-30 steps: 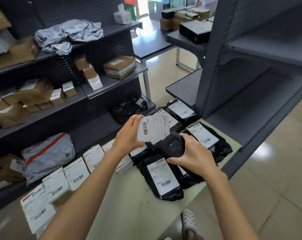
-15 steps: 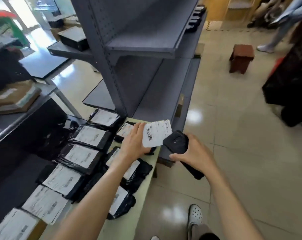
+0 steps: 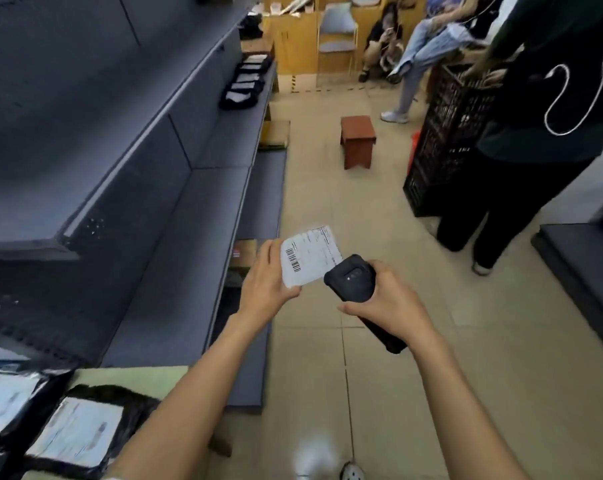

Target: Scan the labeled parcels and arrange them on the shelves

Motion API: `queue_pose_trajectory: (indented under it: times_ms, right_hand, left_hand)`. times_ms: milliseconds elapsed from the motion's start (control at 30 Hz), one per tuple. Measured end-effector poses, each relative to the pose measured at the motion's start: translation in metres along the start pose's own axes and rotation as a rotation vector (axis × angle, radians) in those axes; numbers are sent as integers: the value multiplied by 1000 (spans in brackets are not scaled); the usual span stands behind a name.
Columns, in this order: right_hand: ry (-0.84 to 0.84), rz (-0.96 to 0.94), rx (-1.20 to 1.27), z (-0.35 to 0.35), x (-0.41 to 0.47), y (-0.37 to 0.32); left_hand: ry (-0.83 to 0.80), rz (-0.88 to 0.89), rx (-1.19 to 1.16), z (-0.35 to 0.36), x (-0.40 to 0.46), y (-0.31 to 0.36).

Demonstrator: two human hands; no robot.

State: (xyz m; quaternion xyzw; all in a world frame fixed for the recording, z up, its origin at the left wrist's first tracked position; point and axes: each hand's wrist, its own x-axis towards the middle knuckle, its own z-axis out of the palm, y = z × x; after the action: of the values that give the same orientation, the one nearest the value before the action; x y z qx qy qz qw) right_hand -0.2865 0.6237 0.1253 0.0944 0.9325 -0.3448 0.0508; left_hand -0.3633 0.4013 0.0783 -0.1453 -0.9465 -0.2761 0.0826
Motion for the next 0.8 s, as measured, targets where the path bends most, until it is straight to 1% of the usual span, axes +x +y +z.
queue_pose_trajectory:
  times_ms: [200,400,633,800]
  right_hand:
    - [5,-23,18,-54,118,17]
    - [20,-75,-33,-77,260,4]
    - [26,-109,-14,-104,465,-40]
    - [41,-102,28,-141,596,-59]
  left_hand:
    - [7,41,-6,28,129,19]
    - [49,22,-21,47,267,-2]
    - [83,13,-12,51,480,-47]
    - [89,55,9,57,633,-53]
